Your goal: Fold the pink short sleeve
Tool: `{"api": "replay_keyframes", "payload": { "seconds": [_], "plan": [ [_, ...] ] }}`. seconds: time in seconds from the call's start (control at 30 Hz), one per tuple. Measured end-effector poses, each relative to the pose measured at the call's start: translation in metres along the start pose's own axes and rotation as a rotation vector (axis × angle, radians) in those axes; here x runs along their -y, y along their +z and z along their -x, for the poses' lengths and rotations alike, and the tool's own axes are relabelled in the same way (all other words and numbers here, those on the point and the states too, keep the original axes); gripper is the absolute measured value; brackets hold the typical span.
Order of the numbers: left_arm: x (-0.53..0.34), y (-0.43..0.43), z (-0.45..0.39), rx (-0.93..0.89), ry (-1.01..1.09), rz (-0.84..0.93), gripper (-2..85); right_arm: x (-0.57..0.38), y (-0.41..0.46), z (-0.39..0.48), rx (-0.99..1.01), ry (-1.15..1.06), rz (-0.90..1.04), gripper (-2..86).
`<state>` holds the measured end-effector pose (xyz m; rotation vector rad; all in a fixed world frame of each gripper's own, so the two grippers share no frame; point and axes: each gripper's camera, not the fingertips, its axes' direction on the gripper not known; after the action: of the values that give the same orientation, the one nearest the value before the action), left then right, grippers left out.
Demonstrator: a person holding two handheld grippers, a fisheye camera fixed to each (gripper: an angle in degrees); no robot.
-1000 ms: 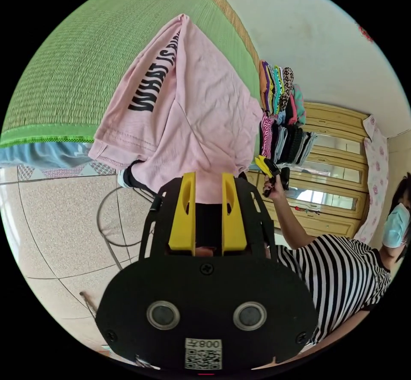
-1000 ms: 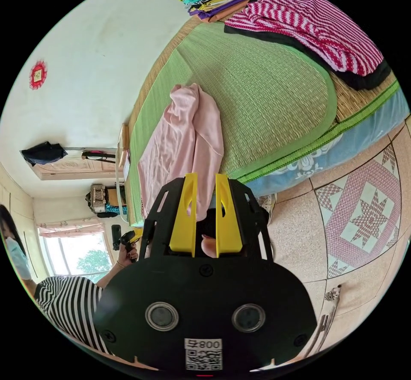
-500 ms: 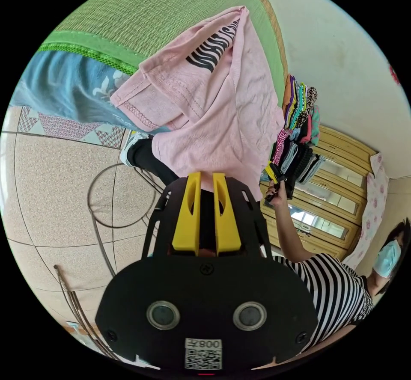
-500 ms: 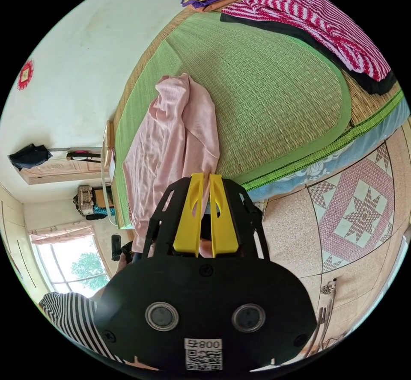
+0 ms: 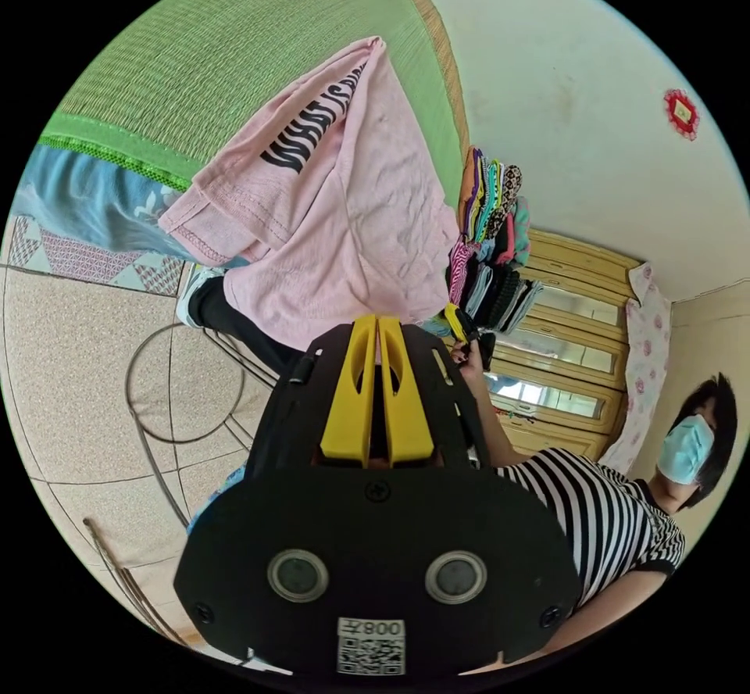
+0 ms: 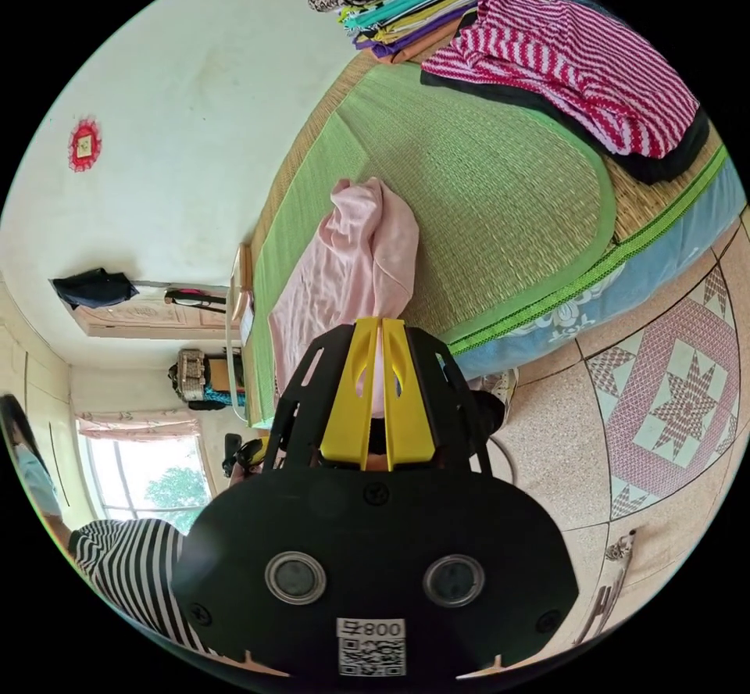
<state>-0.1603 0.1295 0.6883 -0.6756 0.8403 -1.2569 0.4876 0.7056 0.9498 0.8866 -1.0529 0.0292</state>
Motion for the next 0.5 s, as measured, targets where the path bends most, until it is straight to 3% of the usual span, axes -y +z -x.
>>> {"api": "replay_keyframes", "payload": {
  "seconds": [0.2, 0.33, 0.5],
  "plan": [
    [0.006, -0.013, -0.002, 0.054, 0.007, -0.002, 2.1, -0.007, -0.033, 0.001, 0.036, -0.035, -0.049, 0.4],
    [0.009, -0.006, 0.015, 0.107, -0.070, 0.056, 7.8, -0.012, -0.040, -0.001, 0.061, -0.037, -0.054, 0.4],
    [0.014, -0.004, 0.042, -0.019, -0.193, 0.044, 7.3, -0.019, -0.050, -0.001, 0.069, -0.049, -0.055, 0.4]
  ]
}}
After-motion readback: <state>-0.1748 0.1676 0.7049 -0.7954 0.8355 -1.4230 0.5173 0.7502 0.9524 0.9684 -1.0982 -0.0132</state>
